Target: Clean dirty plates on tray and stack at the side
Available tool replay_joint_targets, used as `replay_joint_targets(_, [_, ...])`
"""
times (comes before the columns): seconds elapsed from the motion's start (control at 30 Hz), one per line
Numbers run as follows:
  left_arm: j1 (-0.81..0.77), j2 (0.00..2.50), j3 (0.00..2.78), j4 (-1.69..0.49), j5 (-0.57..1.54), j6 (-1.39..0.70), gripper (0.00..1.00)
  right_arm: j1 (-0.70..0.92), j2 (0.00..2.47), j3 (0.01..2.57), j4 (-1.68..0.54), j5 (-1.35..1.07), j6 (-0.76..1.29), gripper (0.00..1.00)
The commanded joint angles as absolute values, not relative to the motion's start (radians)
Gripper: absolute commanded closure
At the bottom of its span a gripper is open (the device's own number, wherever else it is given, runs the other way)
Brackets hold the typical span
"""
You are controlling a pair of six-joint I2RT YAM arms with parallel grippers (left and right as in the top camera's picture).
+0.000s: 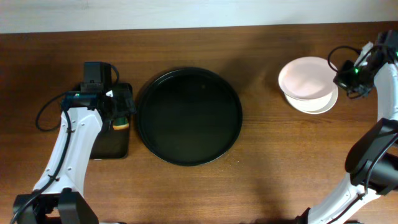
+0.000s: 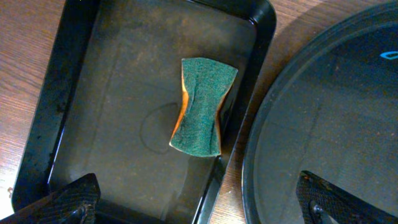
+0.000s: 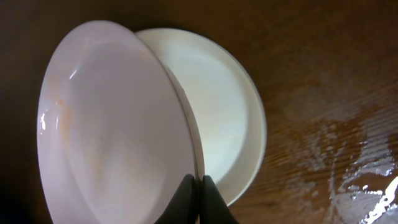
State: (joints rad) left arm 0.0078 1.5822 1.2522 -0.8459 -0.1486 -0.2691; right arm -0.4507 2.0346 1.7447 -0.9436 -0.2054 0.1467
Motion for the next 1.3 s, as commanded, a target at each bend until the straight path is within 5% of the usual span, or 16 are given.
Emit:
replay_joint_targets(0.0, [0.01, 1.578, 1.247, -0.847, -0.146, -0.265, 0.01, -0.474, 2.051, 1.694, -0.893, -0.212, 0.138, 0.96])
replay_joint_targets(0.1, [0.01, 1.578, 1.247, -0.847, -0.146, -0.265, 0.01, -0.472, 2.056, 1.674, -0.872, -0.186, 0.135, 0.96])
replay_joint_targets(0.17, [0.01, 1.578, 1.247, -0.847, -0.146, -0.265, 0.01, -0.472, 2.055, 1.674, -0.871, -0.144, 0.136, 0.68])
replay_joint_targets(0.2, [0.01, 1.578, 1.247, -0.847, -0.146, -0.265, 0.01, -0.472, 2.054, 1.676, -0.88, -0.126, 0.136, 0.33])
replay_joint_targets(0.27, [0.01, 1.578, 1.247, -0.847, -0.146, -0.265, 0.01, -0.472, 2.041, 1.711, -0.926, -0.126, 0.136, 0.17])
replay_joint_targets(0.53, [0.01, 1.578, 1.247, -0.847, -0.146, -0.265, 0.01, -0.326, 1.973, 2.119, -1.429, -0.336, -0.081, 0.01])
replay_joint_targets(1.03, [0.01, 1.578, 1.247, -0.847, -0.146, -0.265, 0.01, -0.229, 1.979, 2.117, -1.433, -0.329, -0.081, 0.01])
replay_joint_targets(1.27, [0.01, 1.578, 1.247, -0.847, -0.146, -0.265, 0.01, -0.227, 1.543, 2.117, -1.391, -0.291, -0.082, 0.01])
